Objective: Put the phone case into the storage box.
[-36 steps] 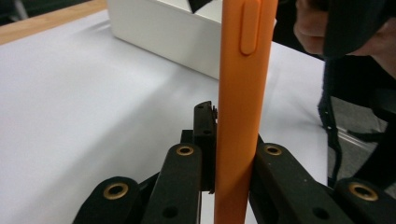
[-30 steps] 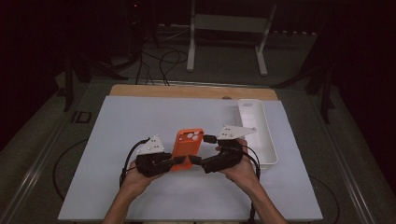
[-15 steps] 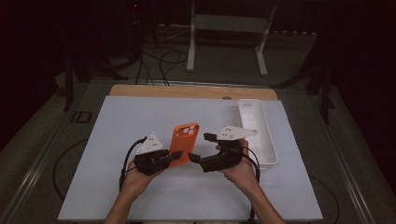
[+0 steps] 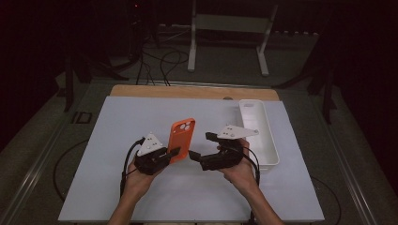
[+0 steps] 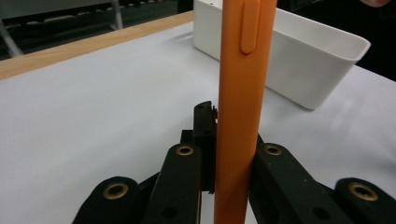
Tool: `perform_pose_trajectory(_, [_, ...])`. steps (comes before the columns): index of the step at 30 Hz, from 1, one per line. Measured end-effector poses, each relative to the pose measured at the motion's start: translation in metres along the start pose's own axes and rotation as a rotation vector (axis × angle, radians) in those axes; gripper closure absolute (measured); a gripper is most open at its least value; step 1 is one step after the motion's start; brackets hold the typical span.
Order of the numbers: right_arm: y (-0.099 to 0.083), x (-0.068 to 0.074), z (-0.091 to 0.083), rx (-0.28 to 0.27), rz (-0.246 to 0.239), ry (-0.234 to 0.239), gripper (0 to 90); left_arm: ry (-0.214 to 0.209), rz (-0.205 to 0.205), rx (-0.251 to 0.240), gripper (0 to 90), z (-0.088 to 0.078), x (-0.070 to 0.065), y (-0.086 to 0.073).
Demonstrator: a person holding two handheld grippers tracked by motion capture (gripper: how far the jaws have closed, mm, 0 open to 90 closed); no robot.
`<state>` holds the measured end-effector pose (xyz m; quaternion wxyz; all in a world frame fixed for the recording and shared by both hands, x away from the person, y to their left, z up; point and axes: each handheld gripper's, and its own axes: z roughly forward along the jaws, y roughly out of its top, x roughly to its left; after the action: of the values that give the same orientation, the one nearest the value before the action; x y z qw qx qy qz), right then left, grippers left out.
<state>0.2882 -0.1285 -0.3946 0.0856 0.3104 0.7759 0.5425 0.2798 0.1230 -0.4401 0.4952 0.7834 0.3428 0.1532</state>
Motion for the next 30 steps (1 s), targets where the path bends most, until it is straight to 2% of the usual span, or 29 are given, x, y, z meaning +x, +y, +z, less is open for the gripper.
perform_pose_trajectory(16, [0.011,0.007,0.007,-0.023,0.029,-0.02,8.8,0.074,-0.012,-0.011,85.2,0.002,-0.003,-0.002])
perform_pose_trajectory(20, [0.012,0.007,0.009,-0.025,0.044,-0.038,8.7,0.111,-0.008,-0.02,85.2,0.002,-0.006,-0.003])
perform_pose_trajectory(30, [0.019,0.008,0.011,-0.069,0.07,-0.06,8.7,0.167,-0.002,-0.024,85.2,0.004,-0.013,-0.006])
